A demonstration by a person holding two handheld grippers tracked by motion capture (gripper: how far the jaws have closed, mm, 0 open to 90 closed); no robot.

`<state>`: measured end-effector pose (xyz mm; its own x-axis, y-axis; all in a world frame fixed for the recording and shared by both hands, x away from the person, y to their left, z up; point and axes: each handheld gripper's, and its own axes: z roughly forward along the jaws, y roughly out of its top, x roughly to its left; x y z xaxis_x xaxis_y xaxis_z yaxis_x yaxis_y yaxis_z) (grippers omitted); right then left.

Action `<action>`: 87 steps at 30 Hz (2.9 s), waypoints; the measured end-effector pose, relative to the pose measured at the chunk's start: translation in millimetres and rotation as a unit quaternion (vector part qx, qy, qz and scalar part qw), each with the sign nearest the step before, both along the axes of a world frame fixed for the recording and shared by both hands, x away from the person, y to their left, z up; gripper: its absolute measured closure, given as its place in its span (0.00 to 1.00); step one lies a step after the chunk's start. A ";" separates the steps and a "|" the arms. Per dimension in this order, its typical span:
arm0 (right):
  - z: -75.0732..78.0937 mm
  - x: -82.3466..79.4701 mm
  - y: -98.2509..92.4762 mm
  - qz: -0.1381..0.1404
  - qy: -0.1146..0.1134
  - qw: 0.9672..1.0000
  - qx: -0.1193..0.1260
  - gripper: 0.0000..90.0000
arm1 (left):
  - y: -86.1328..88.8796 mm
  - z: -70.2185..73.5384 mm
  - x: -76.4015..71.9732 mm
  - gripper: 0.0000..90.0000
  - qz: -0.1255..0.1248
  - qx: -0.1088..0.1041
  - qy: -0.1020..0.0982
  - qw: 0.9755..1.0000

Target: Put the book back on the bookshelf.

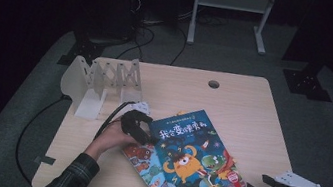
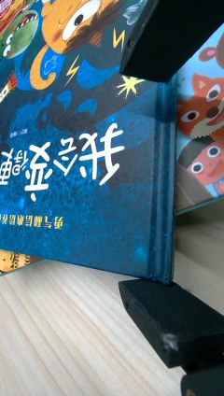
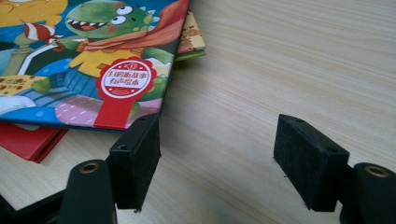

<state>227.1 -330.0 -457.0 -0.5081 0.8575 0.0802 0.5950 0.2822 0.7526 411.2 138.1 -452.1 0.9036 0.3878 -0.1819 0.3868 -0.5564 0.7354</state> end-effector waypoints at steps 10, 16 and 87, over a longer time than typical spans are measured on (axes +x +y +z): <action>-1.2 1.2 6.6 0.015 0.006 1.000 -0.003 0.32 | 0.4 0.7 -1.4 0.00 -0.002 0.001 0.003 1.000; -3.7 7.5 6.7 0.027 0.007 1.000 0.009 0.35 | -0.8 1.0 -4.3 0.00 -0.011 0.005 0.008 1.000; -5.8 128.4 43.3 0.049 0.011 0.996 0.079 0.32 | 46.2 6.5 -68.2 0.00 0.013 0.005 0.018 1.000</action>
